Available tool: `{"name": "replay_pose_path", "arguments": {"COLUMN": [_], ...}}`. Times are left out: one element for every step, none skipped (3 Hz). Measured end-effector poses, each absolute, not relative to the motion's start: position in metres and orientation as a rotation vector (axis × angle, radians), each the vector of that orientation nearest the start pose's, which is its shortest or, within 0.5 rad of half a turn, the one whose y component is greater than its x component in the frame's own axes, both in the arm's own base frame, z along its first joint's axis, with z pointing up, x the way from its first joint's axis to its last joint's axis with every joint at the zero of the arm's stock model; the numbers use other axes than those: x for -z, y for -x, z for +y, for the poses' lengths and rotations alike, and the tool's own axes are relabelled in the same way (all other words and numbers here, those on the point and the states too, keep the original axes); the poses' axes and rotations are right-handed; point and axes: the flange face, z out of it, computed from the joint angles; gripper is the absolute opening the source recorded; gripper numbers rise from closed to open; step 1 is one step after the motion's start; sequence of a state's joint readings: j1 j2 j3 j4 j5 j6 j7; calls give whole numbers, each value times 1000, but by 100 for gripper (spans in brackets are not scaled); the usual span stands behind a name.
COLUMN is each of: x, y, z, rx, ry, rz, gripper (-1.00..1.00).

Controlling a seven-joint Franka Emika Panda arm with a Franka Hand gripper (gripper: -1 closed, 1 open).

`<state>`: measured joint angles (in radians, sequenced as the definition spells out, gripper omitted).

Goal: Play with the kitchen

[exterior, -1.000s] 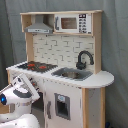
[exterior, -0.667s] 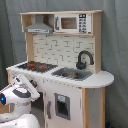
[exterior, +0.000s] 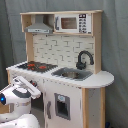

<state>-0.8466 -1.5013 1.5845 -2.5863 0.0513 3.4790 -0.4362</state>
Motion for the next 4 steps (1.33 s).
{"name": "replay_pose_path", "arguments": {"x": [-335, -334, -334, -334], "y": [-347, -346, -346, -346], "z": [353, 352, 352, 352], "rx": [-878, -786, -704, -621], "ry": [-845, -748, -662, -576], "rz": [1454, 1489, 1516, 1540], "gripper": [-100, -100, -100, -100]}}
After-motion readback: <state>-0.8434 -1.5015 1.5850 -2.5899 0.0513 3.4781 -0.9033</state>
